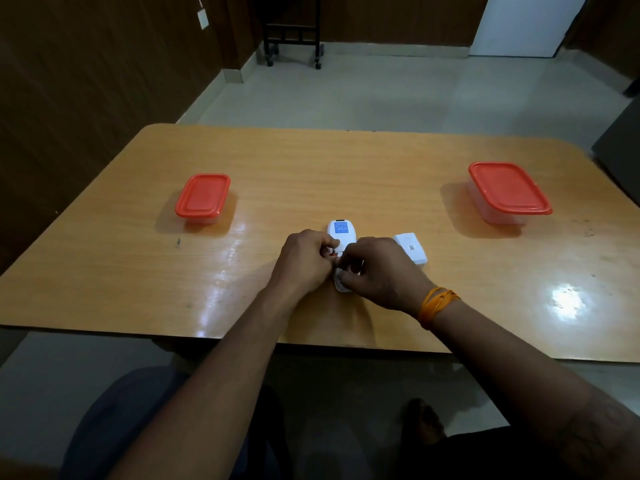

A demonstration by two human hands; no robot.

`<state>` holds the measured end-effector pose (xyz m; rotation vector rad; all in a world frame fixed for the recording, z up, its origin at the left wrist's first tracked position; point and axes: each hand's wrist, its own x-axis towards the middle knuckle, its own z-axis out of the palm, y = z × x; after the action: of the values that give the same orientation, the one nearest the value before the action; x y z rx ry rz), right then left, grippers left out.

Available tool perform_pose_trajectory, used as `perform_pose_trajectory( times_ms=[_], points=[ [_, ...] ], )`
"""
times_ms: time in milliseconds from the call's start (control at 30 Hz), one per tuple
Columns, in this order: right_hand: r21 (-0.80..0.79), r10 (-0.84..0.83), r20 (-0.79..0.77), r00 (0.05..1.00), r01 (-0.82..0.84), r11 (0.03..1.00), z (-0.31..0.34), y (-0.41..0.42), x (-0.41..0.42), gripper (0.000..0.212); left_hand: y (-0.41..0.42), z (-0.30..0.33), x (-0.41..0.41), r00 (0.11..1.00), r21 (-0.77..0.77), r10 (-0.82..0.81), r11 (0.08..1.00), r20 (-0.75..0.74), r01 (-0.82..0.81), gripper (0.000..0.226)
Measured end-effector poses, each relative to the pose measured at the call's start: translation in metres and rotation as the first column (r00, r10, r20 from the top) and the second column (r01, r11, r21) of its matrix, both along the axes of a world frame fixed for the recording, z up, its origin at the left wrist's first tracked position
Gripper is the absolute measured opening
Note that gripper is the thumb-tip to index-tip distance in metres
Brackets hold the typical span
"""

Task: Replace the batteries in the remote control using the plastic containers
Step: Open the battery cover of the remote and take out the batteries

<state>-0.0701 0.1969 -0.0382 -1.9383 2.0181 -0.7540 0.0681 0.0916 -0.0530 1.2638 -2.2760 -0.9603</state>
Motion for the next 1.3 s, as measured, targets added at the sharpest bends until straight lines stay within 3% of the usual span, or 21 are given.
perform_pose_trajectory(
  times_ms=[167,467,700,933,1100,1300],
  points=[
    [0.063,-0.059,0.058,0.997,0.056,0.996,0.004,-0.008,-0.011,0.019,0.001,0.001,0.001,1.000,-0.005,-0.007,1.000,0.004,0.007,0.037],
    [-0.019,-0.084,-0.139,0.987,0.083,0.996,-0.004,-0.003,-0.006,0.013,0.003,-0.002,0.002,0.999,-0.002,0.023,1.000,-0.034,-0.023,0.037],
    [-0.006,-0.269,-0.025,0.963,0.269,0.963,-0.006,0.012,-0.015,0.028,0.027,0.002,0.003,0.974,-0.130,0.127,0.980,-0.190,-0.153,0.021],
    [0.030,-0.486,0.120,0.866,0.486,0.874,0.014,0.066,-0.058,0.011,0.072,0.013,-0.027,0.958,-0.026,0.051,0.998,-0.283,-0.061,0.024],
    [0.137,-0.629,0.125,0.767,0.615,0.777,0.014,0.096,-0.084,0.010,0.101,0.008,-0.073,0.982,0.025,0.016,1.000,-0.190,-0.011,0.016],
    [0.215,-0.638,0.086,0.765,0.611,0.762,0.003,0.100,-0.101,0.015,0.123,0.000,-0.115,0.998,0.004,0.034,0.999,-0.054,-0.034,0.012]
  ],
)
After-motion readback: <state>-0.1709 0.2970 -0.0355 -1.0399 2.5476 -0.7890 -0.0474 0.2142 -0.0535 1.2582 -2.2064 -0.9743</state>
